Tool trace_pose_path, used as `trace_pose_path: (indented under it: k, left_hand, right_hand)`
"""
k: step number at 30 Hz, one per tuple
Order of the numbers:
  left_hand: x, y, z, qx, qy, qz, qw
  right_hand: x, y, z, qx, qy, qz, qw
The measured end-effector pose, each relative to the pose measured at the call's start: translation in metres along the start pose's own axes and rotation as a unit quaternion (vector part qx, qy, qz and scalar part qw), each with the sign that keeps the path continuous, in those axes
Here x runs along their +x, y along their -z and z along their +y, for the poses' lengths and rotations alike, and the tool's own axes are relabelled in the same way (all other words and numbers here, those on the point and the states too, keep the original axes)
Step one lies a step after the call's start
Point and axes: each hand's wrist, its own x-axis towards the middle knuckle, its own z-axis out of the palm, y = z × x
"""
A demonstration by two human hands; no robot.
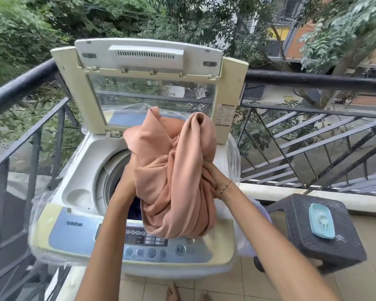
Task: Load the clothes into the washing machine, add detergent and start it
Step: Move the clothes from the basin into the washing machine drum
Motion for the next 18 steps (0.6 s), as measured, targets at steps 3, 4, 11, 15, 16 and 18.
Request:
trace_pose_path:
  k: [3,4,11,15,16,18]
  left_hand:
    - [-0.004,-0.003,-0.005,-0.033,-0.047,0.073,0.996]
    - [-0.010,-0.003,0.000,-0.033,-0.056,0.108,0.992]
    - [0.041,0.056,0.024,0.016,-0.053,0.028,0.998]
    - [0.088,0.089,0.016,0.142,-0.047,-0.034,0.988]
    - [0.098,0.094,0.012,0.152,-0.046,-0.041,0.986]
    - [0.119,0.100,0.000,0.191,-0.051,-0.048,0.979]
  right_hand:
    - [0.003,-0.010,-0.006,-0.005,-0.001,0.012,1.000]
    - [0.004,-0.013,-0.008,-0.007,-0.005,0.014,1.000]
    - [0.020,-0.045,-0.014,-0.060,0.002,-0.065,0.996]
    - [0.046,-0.064,-0.003,-0.047,0.018,-0.034,0.998]
    - [0.051,-0.068,0.000,-0.041,0.023,-0.029,0.998]
    - [0.064,-0.075,0.007,-0.038,0.030,-0.024,0.999]
